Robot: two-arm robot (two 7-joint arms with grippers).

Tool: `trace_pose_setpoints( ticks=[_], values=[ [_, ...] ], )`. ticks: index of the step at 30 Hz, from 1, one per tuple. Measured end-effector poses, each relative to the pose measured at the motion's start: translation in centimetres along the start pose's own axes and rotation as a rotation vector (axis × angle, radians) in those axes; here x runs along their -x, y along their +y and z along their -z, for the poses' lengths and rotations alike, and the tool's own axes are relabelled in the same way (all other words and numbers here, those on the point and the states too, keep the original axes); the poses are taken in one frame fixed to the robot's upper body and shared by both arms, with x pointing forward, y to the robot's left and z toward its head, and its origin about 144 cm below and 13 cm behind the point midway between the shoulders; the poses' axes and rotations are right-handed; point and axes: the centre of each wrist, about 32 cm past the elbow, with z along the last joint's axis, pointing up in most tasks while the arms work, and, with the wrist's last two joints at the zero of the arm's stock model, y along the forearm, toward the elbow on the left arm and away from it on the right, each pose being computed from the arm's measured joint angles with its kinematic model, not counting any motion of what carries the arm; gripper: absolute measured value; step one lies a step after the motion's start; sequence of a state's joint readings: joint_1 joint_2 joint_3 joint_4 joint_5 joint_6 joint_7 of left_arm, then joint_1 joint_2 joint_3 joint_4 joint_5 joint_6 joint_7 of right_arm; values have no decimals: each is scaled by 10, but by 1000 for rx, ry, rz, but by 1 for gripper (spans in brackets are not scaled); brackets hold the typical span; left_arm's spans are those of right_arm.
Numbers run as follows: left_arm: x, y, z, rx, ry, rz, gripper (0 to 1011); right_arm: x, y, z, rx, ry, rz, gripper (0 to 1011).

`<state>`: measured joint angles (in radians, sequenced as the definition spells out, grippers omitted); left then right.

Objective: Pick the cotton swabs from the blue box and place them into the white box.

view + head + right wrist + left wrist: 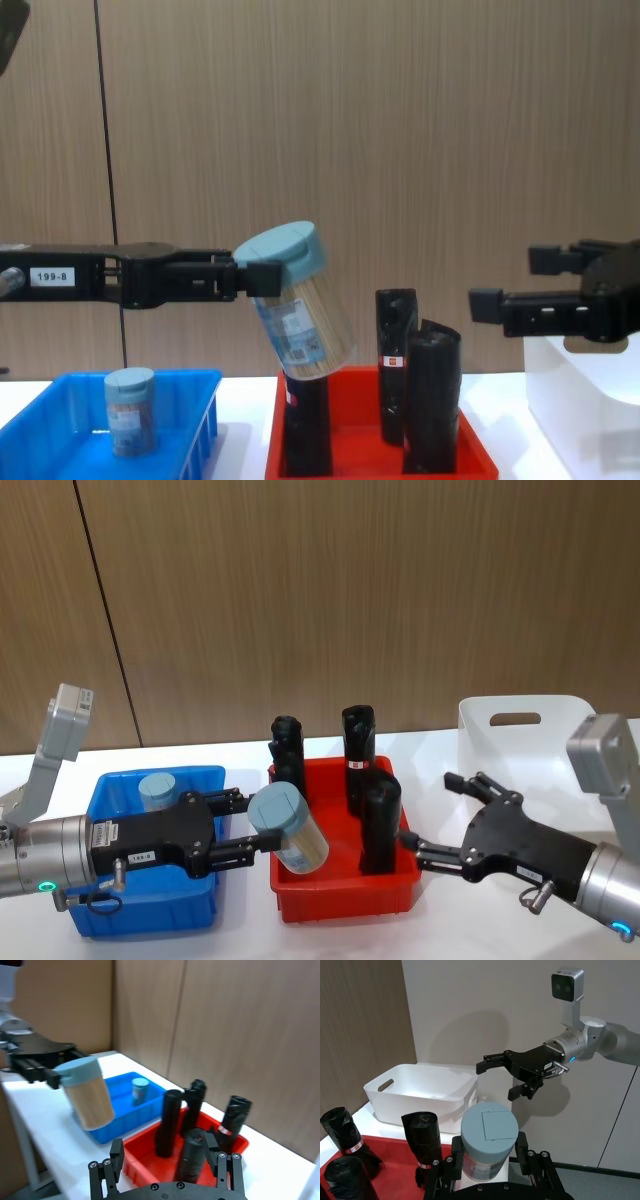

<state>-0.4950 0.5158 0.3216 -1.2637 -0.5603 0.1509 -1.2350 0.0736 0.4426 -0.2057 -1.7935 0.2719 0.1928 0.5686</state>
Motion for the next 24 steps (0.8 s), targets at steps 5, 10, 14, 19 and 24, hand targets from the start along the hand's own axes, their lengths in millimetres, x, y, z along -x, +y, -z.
trace_pose_setpoints(
  ticks=[5, 10, 14, 19, 24],
  values=[
    [0, 0, 0, 0, 0, 0, 639, -6, 4, -5, 11, 3, -76, 1002],
    [0, 0, 0, 0, 0, 0, 639, -11, 12, -12, 24, 1, -153, 1002],
    [0, 0, 0, 0, 0, 0, 639, -14, 19, -16, 34, -1, -205, 1002],
    [0, 0, 0, 0, 0, 0, 639, -15, 29, -21, 42, -4, -251, 1002],
    [0, 0, 0, 0, 0, 0, 639, -15, 37, -24, 47, -8, -280, 1002]
  ],
)
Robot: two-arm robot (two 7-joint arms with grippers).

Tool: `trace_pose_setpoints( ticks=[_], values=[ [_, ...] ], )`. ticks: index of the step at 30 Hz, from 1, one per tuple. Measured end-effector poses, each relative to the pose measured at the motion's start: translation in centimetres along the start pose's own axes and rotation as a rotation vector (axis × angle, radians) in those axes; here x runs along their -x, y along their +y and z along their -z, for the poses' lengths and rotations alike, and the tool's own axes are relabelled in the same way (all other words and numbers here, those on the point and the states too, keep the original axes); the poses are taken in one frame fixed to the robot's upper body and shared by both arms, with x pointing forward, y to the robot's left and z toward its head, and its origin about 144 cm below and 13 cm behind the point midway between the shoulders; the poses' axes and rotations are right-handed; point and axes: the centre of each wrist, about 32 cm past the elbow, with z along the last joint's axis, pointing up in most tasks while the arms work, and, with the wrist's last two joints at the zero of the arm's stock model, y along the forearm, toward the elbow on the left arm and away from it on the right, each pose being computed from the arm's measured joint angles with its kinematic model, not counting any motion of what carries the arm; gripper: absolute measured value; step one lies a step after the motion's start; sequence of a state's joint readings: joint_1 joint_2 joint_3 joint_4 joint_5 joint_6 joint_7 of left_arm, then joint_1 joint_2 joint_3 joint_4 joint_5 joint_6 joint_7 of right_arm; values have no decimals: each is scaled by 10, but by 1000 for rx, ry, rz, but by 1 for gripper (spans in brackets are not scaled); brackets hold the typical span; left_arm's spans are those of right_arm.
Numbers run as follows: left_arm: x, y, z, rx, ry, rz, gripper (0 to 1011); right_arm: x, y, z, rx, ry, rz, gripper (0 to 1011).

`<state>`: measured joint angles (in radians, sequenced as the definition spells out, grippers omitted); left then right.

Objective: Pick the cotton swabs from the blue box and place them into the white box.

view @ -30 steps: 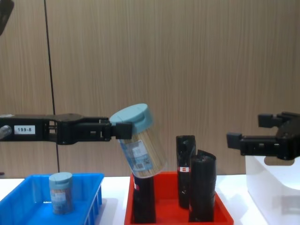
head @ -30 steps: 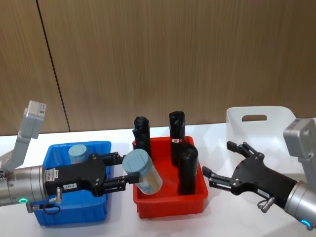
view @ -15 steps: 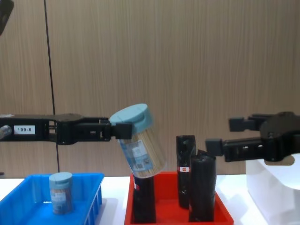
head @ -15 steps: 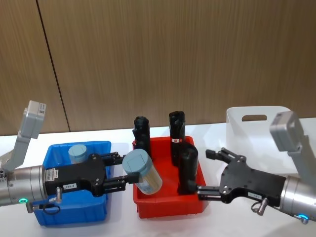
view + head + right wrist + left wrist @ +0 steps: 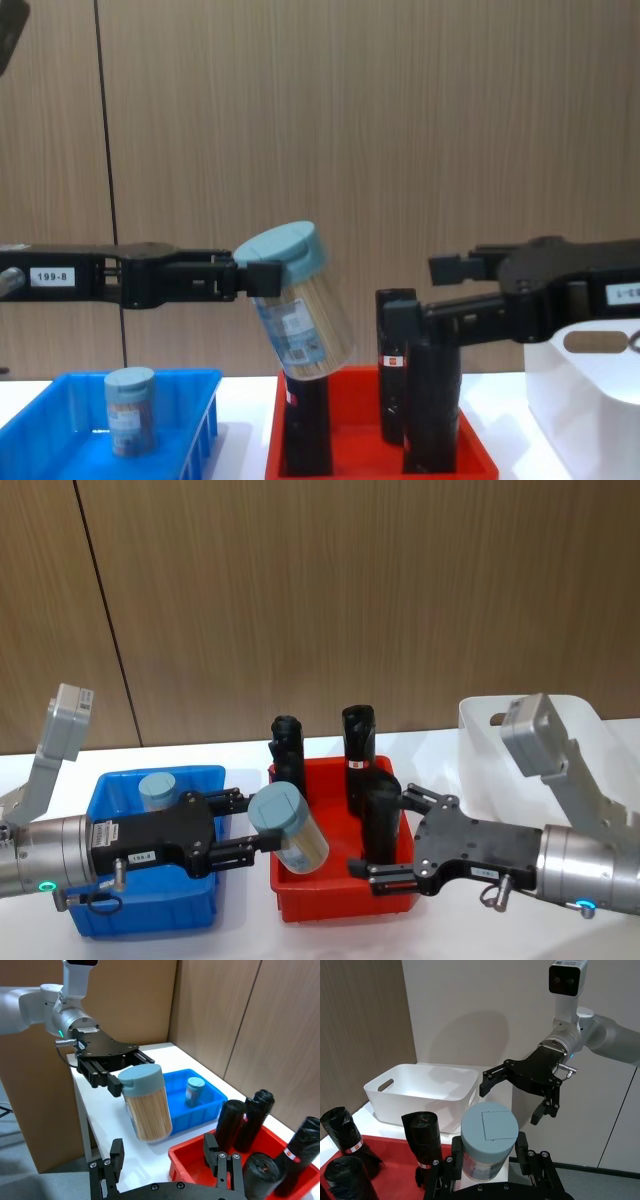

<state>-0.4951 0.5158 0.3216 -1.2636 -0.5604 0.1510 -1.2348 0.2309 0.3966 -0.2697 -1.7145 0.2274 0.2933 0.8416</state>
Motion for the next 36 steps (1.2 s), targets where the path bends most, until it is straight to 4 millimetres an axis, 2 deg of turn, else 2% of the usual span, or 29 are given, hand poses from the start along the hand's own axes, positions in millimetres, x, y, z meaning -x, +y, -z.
trace_pose_setpoints(
  ticks=[36],
  values=[
    [0, 0, 0, 0, 0, 0, 639, -4, 50, -7, 18, -23, -114, 1002]
  ],
)
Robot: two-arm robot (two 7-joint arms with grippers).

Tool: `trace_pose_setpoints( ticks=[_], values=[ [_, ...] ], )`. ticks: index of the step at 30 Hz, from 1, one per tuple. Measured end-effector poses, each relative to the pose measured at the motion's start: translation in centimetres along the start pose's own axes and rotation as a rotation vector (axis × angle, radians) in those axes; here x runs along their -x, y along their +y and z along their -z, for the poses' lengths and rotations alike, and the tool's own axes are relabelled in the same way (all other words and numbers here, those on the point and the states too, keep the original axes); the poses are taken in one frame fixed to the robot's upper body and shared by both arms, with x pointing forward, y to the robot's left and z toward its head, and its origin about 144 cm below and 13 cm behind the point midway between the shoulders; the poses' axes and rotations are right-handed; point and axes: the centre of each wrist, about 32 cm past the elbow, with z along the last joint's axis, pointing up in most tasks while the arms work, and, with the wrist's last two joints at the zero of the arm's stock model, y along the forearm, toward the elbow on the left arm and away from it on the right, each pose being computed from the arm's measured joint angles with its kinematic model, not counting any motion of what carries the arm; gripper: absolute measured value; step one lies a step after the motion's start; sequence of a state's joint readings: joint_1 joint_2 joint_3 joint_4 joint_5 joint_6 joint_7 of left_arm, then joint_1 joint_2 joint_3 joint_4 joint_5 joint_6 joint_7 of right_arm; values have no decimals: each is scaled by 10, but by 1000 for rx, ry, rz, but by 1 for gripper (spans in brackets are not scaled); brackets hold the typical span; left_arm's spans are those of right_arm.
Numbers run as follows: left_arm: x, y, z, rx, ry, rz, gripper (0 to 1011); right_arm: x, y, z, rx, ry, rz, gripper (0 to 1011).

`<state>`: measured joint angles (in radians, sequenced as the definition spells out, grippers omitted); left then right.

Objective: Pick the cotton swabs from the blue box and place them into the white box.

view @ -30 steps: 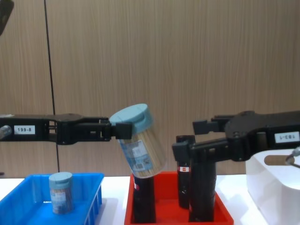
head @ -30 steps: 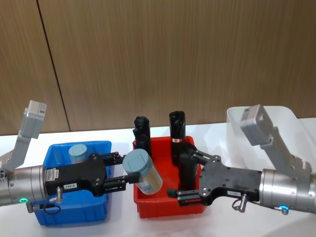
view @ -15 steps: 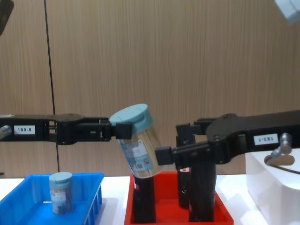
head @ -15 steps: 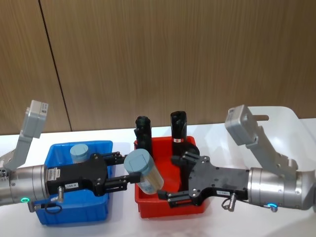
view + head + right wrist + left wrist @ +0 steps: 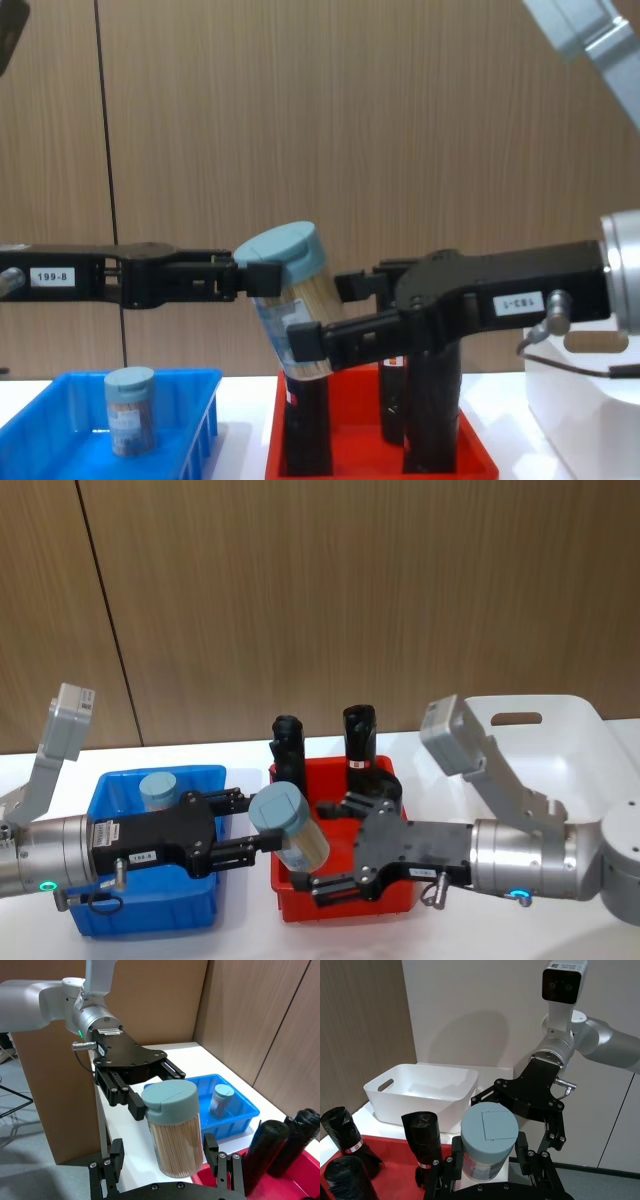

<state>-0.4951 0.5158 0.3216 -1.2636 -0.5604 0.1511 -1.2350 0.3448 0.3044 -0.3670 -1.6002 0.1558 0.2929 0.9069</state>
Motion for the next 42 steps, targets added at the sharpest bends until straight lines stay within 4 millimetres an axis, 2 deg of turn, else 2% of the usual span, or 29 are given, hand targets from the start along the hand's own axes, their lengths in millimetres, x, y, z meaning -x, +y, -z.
trace_pose_setpoints(
  ticks=[19, 42],
  values=[
    [0, 0, 0, 0, 0, 1, 639, -2, 20, -4, 1, -12, -30, 1002],
    [0, 0, 0, 0, 0, 0, 638, -8, 32, 0, 20, -32, -1, 1002]
  ],
)
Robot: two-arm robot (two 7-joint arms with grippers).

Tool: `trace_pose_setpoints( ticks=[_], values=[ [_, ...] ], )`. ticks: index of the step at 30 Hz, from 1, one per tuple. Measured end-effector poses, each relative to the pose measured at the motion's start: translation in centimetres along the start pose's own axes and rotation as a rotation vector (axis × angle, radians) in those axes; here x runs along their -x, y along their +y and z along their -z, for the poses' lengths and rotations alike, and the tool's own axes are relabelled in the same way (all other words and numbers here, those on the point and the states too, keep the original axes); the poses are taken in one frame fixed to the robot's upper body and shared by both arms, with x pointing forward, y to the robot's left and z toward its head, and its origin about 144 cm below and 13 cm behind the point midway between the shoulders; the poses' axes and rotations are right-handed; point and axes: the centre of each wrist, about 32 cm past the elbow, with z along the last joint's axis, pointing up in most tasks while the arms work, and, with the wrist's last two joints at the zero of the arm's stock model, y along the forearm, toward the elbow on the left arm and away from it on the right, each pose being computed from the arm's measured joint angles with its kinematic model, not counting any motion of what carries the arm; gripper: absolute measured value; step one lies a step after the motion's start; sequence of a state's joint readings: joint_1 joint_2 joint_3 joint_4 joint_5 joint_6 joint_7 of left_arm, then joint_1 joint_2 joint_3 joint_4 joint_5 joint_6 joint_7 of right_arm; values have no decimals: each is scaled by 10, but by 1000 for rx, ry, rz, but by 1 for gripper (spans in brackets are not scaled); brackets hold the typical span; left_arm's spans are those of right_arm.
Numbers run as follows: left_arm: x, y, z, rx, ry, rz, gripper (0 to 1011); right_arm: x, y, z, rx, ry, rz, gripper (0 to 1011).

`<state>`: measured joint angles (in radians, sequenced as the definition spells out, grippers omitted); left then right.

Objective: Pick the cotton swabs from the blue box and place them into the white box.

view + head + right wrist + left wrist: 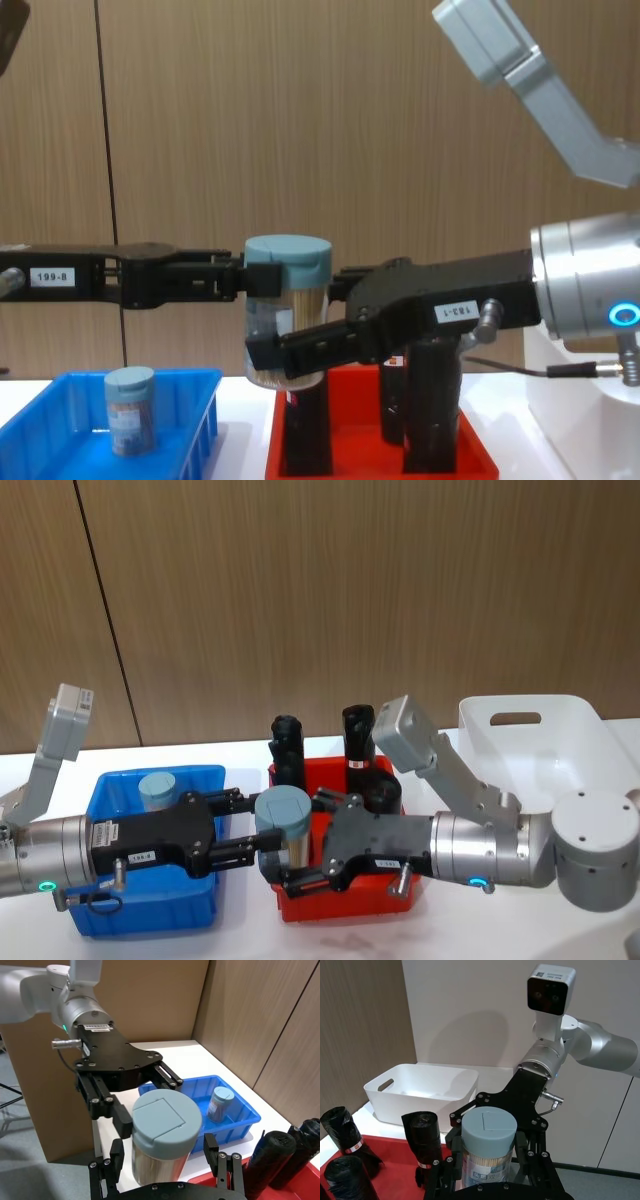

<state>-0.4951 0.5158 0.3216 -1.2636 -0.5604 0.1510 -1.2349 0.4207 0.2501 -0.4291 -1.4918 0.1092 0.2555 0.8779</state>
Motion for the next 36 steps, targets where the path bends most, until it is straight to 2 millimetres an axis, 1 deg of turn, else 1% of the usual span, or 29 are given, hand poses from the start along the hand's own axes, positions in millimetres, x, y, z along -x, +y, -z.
trace_pose_setpoints(
  ticks=[9, 12, 13, 15, 16, 18, 19, 21, 23, 25, 32, 34, 35, 36],
  values=[
    [0, 0, 0, 0, 0, 0, 638, -3, 3, 1, 6, 0, 9, 1002],
    [0, 0, 0, 0, 0, 0, 638, -3, 4, 1, 7, 0, 7, 957],
    [0, 0, 0, 0, 0, -1, 638, -4, 4, 1, 8, 0, 4, 921],
    [0, 0, 0, 0, 0, -1, 638, -4, 5, 1, 9, -1, 1, 887],
    [0, 0, 0, 0, 0, -1, 638, -4, 5, 1, 9, -1, -1, 838],
    [0, 0, 0, 0, 0, -1, 639, -4, 5, 1, 11, -1, -7, 804],
    [0, 0, 0, 0, 0, -1, 638, -4, 5, 1, 12, -1, -11, 752],
    [0, 0, 0, 0, 0, -1, 641, -5, 5, 1, 13, -2, -13, 726],
    [0, 0, 0, 0, 0, -1, 708, -5, 5, 1, 15, -3, -16, 703],
    [0, 0, 0, 0, 0, 0, 759, -6, 5, 1, 17, -3, -20, 640],
    [0, 0, 0, 0, 0, 0, 950, -6, 4, 1, 19, -3, -27, 636],
    [0, 0, 0, 0, 0, 0, 973, -7, 4, 1, 18, -2, -28, 636],
    [0, 0, 0, 0, 0, 0, 1003, -7, 3, 2, 18, -2, -28, 636],
    [0, 0, 0, 0, 0, 0, 1004, -7, 3, 2, 18, -2, -28, 636]
  ],
)
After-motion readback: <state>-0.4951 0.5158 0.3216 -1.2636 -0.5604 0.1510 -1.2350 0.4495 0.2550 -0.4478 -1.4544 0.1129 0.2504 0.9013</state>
